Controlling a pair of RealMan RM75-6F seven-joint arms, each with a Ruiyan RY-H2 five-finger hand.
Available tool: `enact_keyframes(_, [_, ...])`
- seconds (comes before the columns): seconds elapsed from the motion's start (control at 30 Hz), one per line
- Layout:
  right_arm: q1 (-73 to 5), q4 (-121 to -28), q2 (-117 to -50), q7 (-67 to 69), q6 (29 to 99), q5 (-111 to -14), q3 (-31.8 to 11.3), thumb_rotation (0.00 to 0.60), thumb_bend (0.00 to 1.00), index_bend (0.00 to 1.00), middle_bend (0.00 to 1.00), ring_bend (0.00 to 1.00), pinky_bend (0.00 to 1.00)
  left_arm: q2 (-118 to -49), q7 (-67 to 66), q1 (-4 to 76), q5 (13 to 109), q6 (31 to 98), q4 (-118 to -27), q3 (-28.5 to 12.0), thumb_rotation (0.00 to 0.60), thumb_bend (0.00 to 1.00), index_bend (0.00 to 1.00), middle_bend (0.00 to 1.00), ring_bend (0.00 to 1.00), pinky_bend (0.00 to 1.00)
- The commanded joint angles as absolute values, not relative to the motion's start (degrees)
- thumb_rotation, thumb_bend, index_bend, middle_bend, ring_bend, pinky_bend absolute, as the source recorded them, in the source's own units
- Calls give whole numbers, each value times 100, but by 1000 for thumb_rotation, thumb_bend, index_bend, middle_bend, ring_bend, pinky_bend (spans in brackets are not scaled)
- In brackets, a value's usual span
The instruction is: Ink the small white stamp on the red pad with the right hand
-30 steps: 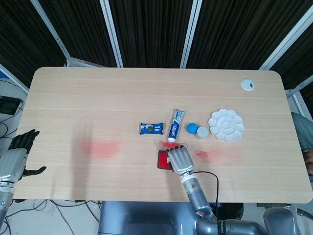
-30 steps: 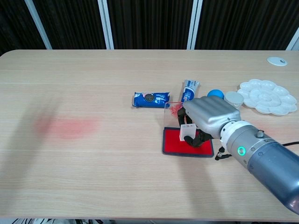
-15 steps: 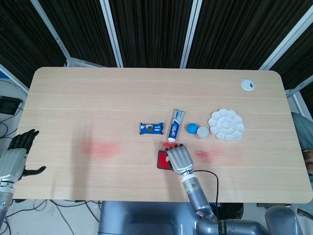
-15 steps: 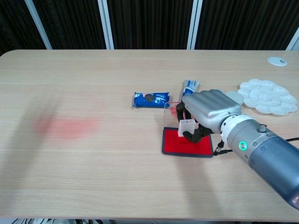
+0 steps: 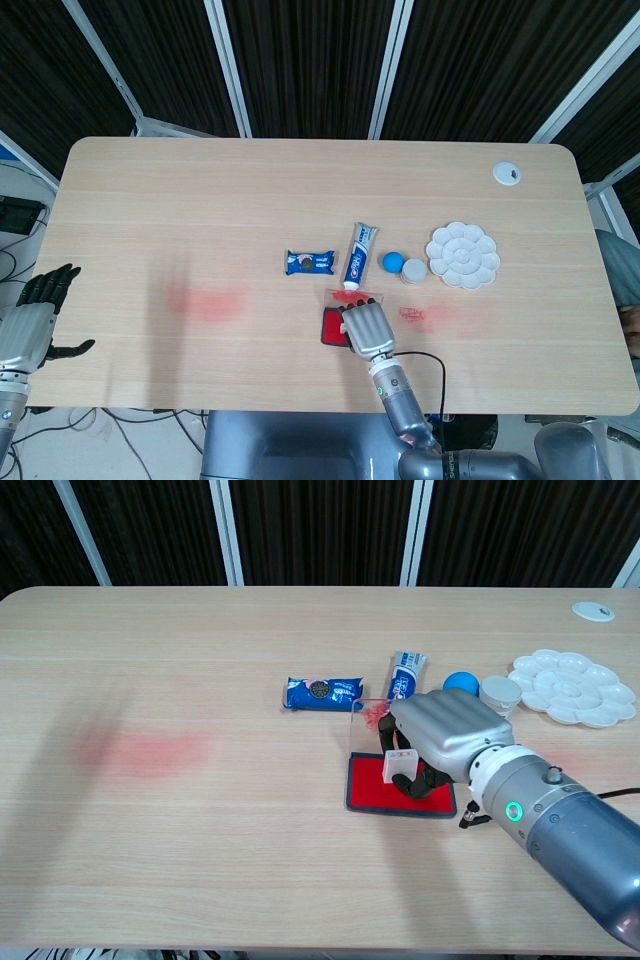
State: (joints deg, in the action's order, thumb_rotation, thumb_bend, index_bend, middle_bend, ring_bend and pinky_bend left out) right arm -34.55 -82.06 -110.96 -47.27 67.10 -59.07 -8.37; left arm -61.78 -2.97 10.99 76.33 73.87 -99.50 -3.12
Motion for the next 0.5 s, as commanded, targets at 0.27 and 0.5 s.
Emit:
enact_keyframes(0.27, [-3420,-8167,-11113,-4665,6739,-5932,-797,600,586,740,593,467,462,-6178,-298,1097,7640,7395,-9951,-309,600,0,0,0,0,0])
enact_keyframes(0.5, [-3428,-8483,-10889,-4641,6915,-6147,-880,600,586,740,594,467,462,-6182,-314,1094,7651,7406,-9945,-303,600,0,0,0,0,0])
